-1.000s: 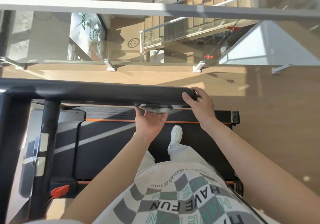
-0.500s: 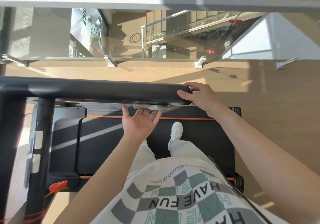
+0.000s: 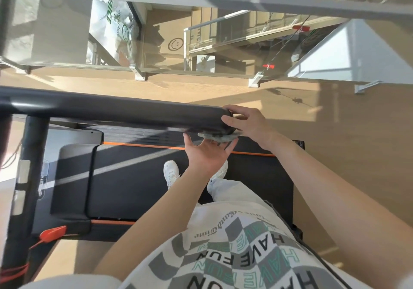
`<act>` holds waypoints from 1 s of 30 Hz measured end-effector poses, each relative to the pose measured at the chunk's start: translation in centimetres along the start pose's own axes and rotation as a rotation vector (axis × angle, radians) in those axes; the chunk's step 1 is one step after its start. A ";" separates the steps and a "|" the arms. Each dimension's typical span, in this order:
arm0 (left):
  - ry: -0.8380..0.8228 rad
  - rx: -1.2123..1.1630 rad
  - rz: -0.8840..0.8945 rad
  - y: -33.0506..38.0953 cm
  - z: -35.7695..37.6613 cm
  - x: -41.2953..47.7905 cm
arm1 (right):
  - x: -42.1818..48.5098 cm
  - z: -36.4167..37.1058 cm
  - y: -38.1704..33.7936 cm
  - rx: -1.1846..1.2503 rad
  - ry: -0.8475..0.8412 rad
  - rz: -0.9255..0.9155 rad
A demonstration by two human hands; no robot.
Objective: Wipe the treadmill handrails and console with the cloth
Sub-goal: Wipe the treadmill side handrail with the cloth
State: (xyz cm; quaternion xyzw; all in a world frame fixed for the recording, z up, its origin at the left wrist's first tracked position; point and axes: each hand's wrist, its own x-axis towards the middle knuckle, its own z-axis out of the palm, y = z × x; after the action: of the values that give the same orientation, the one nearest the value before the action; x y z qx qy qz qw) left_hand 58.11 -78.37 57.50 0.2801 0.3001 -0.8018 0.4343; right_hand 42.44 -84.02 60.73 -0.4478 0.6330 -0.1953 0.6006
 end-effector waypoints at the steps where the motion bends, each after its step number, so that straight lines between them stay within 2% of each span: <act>1: 0.001 -0.015 0.001 -0.3 0.1 0.0 | 0.1 -0.2 0.0 -0.004 -0.010 -0.009; 8: 0.069 -0.038 0.121 1.0 0.2 -2.3 | 1.5 -0.9 -0.6 -0.171 -0.047 -0.153; 14: 0.073 -0.027 0.224 2.4 -0.6 -3.7 | 2.0 -1.3 -1.3 -0.198 -0.119 -0.216; 23: 0.063 0.030 0.145 -0.9 -0.6 1.0 | 1.5 -1.1 -1.2 -0.174 -0.105 -0.190; 30: 0.054 -0.019 0.136 -0.6 -0.8 2.0 | 1.5 -0.9 -2.1 -0.267 -0.110 -0.168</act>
State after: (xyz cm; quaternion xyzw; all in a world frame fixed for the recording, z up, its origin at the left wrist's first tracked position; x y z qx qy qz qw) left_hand 56.77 -78.54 55.68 0.3175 0.2996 -0.7598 0.4818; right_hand 42.53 -86.56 61.72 -0.5850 0.5798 -0.1344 0.5510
